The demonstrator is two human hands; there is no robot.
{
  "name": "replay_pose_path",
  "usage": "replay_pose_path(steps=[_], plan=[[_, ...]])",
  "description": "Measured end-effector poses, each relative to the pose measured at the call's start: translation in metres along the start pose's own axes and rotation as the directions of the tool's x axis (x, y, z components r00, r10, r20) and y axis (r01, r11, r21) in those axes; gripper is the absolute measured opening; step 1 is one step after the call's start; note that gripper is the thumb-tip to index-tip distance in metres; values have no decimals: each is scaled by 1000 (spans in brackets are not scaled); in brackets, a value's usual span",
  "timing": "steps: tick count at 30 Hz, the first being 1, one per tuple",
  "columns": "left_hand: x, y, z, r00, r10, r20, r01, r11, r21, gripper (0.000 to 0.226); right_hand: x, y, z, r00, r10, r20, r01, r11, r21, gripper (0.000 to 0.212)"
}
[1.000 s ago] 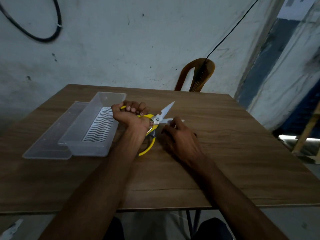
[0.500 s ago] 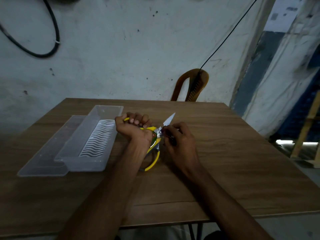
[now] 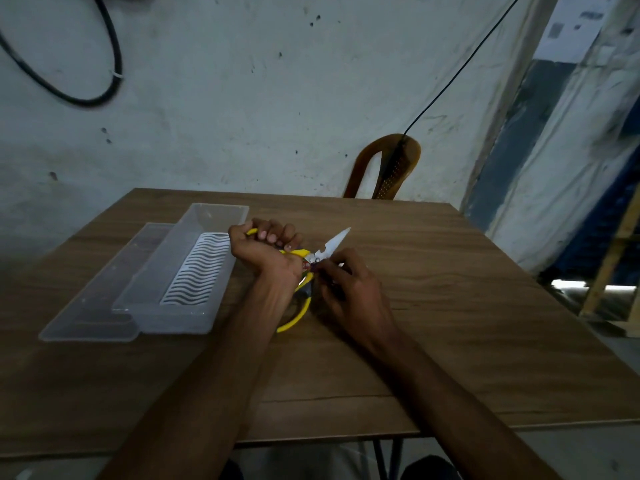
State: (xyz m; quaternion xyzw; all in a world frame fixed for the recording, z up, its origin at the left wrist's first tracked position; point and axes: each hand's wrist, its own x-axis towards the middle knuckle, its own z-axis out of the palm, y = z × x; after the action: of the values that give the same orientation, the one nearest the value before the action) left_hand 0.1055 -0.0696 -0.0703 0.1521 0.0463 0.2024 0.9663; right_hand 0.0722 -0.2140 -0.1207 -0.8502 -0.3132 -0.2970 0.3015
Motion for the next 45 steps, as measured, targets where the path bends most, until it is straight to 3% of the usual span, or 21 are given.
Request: replay_pose_path(steps=[7, 13, 18, 20, 22, 24, 30, 32, 36, 39, 42, 45], plan=[[-4, -4, 3, 1000, -15, -11, 14, 999, -35, 31, 5, 8, -1, 1000, -19, -17, 19, 1000, 19, 37], [-6, -9, 2, 1000, -6, -1, 6, 1000, -31, 28, 10, -5, 2, 996, -21, -86, 13, 995, -99, 32], [-6, -11, 3, 1000, -6, -5, 6, 999, -35, 29, 15, -7, 3, 999, -45, -21, 40, 982, -185, 25], [-6, -13, 3, 1000, -26, -3, 26, 1000, -11, 28, 21, -4, -4, 993, 31, -116, -41, 996, -85, 31], [-7, -15, 2, 999, -45, -7, 45, 999, -5, 28, 26, 4, -15, 952, 129, -278, -115, 991, 65, 23], [-7, -14, 2, 998, -54, -11, 54, 998, -17, 29, 23, 11, -22, 925, 147, -349, -123, 988, 92, 20], [-3, -6, 2, 1000, -16, -14, 16, 1000, -15, 21, 11, 7, -9, 991, 118, -64, -119, 993, -7, 28], [-1, -3, 1, 1000, -5, -15, 4, 1000, -25, 20, 11, 6, -12, 993, 94, -69, -91, 995, 44, 25], [-3, -8, 3, 1000, -15, -9, 14, 999, -41, 20, 14, 10, -21, 958, 125, -257, -105, 990, 90, 23], [-3, -11, 3, 1000, -15, -12, 15, 1000, 5, 20, 12, 6, -9, 977, 144, -155, -139, 989, 41, 24], [0, -4, 1, 1000, -9, -2, 9, 1000, -3, 20, 9, 4, -11, 997, 62, -46, -58, 995, 81, 24], [0, -4, 1, 1000, -2, 13, 2, 999, -51, 20, 10, 10, -17, 975, 114, -190, -92, 989, 118, 23]])
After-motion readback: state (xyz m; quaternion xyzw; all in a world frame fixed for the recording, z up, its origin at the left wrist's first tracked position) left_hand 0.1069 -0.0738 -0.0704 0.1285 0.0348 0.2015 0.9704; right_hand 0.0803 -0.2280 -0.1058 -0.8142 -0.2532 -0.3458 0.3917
